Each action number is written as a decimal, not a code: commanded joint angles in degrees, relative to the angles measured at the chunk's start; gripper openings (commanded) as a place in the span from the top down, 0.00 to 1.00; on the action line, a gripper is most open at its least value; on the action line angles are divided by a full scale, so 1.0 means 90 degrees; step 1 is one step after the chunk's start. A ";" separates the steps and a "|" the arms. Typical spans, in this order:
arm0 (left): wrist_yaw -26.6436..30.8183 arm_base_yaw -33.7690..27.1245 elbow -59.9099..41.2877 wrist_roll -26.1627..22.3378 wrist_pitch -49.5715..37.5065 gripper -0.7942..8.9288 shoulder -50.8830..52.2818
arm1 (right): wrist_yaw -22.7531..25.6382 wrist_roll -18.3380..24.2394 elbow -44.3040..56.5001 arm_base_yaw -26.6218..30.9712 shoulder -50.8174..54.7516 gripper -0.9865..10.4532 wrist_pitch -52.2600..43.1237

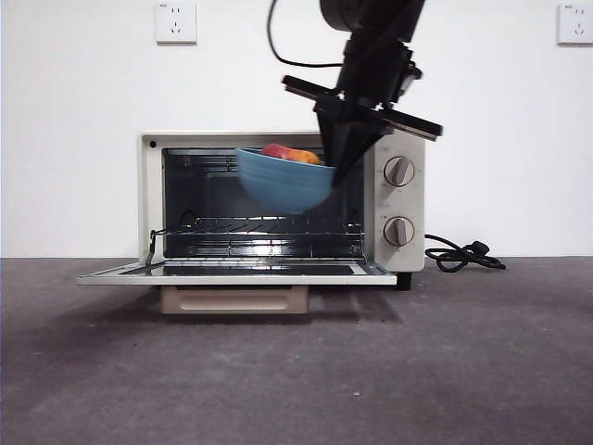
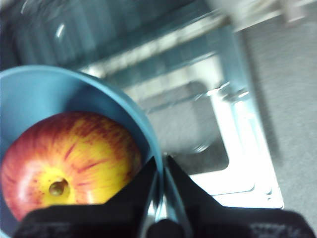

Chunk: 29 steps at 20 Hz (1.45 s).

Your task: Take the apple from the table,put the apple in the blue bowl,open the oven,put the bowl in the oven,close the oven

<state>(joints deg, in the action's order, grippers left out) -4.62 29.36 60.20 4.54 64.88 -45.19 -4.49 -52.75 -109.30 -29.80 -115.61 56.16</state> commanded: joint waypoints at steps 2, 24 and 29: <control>0.0015 0.0010 -0.0032 0.0049 -0.0049 0.92 0.0022 | 0.0117 -0.0780 -0.0041 0.0114 -0.0068 0.92 -0.0102; -0.0032 0.0010 -0.0024 0.0044 -0.0148 0.92 0.0022 | 0.0716 -0.0976 -0.0041 0.0194 -0.0340 0.80 -0.0539; -0.0032 0.0010 -0.0024 0.0044 -0.0138 0.92 0.0019 | 0.0748 -0.0777 -0.0041 0.0194 -0.0338 0.80 -0.0573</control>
<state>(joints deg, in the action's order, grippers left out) -4.89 29.36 60.20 4.54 63.79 -45.19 1.96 -60.55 -109.40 -28.03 -117.64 51.11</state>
